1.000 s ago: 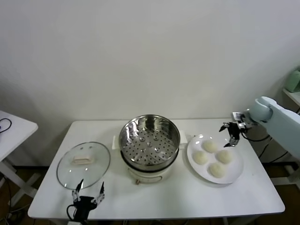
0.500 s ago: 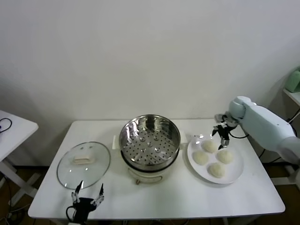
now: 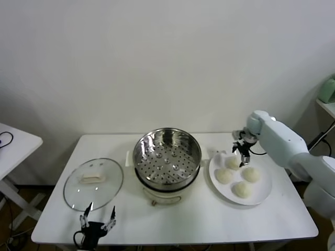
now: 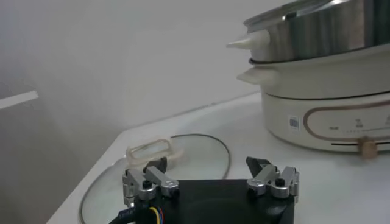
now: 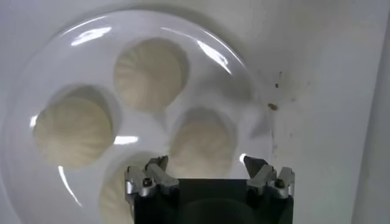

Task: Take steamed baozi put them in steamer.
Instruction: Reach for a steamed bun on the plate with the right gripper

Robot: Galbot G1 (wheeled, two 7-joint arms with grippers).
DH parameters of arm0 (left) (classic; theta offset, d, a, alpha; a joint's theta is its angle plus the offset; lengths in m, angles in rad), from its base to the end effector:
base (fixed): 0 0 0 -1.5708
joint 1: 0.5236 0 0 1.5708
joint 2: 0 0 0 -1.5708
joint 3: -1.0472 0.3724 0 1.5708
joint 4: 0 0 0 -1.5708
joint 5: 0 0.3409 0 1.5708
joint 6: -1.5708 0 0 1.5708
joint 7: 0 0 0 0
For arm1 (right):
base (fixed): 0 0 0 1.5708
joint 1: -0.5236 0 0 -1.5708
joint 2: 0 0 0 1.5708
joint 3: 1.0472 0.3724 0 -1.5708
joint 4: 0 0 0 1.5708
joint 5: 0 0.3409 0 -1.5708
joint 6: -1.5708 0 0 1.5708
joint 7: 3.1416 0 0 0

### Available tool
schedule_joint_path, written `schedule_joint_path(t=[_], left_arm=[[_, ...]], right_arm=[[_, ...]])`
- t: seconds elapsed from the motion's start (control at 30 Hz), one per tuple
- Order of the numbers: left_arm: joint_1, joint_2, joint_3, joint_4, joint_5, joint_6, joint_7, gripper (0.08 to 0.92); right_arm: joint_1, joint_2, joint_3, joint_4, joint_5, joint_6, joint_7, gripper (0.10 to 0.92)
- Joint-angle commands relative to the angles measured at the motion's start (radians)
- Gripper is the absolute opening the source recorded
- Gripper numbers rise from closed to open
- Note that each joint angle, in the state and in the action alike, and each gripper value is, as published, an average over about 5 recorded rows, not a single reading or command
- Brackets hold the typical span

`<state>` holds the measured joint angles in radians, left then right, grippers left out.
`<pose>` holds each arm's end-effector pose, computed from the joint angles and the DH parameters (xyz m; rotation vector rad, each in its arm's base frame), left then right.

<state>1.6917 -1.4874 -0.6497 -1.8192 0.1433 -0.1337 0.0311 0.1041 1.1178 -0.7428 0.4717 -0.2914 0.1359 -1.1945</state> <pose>0.0914 0.0654 -0.4241 0.0016 -2.8491 -0.3884 0.6332 -0.1630 -0.2315 1.2833 -1.2304 1.3648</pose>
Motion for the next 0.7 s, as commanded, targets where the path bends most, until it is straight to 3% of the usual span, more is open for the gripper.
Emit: schedule_joint_path(t=[0.03, 0.33, 0.7], left_arm=[[0.003, 0.002, -0.001, 0.001, 0.005, -0.003, 0.001, 0.823], [-0.001, 0.001, 0.003, 0.014, 0.021, -0.006, 0.001, 0.823], [-0.003, 0.0, 0.003, 0.013, 0.023, -0.006, 0.0, 0.823]], right_arm=[[-0.009, 0.031, 0.042, -0.044, -0.038, 0.013, -0.002, 0.823], [-0.015, 0.027, 0.031, -0.04, -0.017, -0.001, -0.02, 0.787], [0.016, -0.004, -0.001, 0.018, 0.005, 0.007, -0.017, 0.514]])
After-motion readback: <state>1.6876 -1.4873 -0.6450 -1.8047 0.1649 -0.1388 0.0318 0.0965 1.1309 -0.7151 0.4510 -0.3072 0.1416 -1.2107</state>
